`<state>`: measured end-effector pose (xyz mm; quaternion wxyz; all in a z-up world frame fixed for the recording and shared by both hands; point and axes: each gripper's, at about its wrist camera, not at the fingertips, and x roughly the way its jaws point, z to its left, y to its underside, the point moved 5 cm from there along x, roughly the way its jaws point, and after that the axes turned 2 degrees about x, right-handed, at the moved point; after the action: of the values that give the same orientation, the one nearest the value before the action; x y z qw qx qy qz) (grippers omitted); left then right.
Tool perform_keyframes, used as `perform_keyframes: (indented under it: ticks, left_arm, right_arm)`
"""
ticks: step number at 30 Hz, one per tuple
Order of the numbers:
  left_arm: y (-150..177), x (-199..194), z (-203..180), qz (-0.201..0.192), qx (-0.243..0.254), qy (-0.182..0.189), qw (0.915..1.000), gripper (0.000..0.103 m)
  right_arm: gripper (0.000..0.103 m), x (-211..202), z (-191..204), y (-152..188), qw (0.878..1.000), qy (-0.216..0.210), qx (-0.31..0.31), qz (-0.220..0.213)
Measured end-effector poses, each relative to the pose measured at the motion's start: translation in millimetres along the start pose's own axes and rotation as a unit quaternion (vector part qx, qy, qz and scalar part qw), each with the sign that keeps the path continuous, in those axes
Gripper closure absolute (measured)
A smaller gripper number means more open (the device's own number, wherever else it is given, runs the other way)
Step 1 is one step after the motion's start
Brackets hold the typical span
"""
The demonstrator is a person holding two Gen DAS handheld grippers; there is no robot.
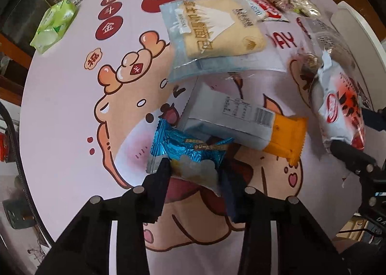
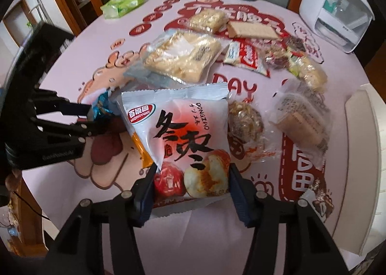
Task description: Organize snacks
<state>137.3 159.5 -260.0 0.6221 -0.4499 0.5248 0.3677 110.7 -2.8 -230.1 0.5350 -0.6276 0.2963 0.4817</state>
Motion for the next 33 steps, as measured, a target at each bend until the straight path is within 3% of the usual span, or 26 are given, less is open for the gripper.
perform_keyframes:
  ticks: [7,13,17,25,33]
  left_arm:
    - [-1,-39,-18,-0.036,0.005,-0.004,0.9993,0.065]
    - [3,-102,-46,-0.103,0.023,0.017,0.9942,0.065]
    - [-8,-150,-83,-0.159,0.051,0.024,0.9857,0.065]
    - [-44,-218,-197,-0.225,0.092,0.046,0.9689,0.065]
    - [-103,-214,-332,-0.221,0.111,0.068,0.9665,0.065]
  right_arm:
    - [0.048,-35,-2,0,1.000,0.008,0.006,-0.027]
    - [0.048,-76,-12,2,0.997,0.016,0.015,-0.069]
    - [0.048,-108,-32,7,0.994,0.020,0.026,-0.103]
    - [0.048,-166,-124,34,0.985,0.028,0.075,-0.156]
    - [0.047,-195,-265,80,0.976,0.073,0.131,-0.157]
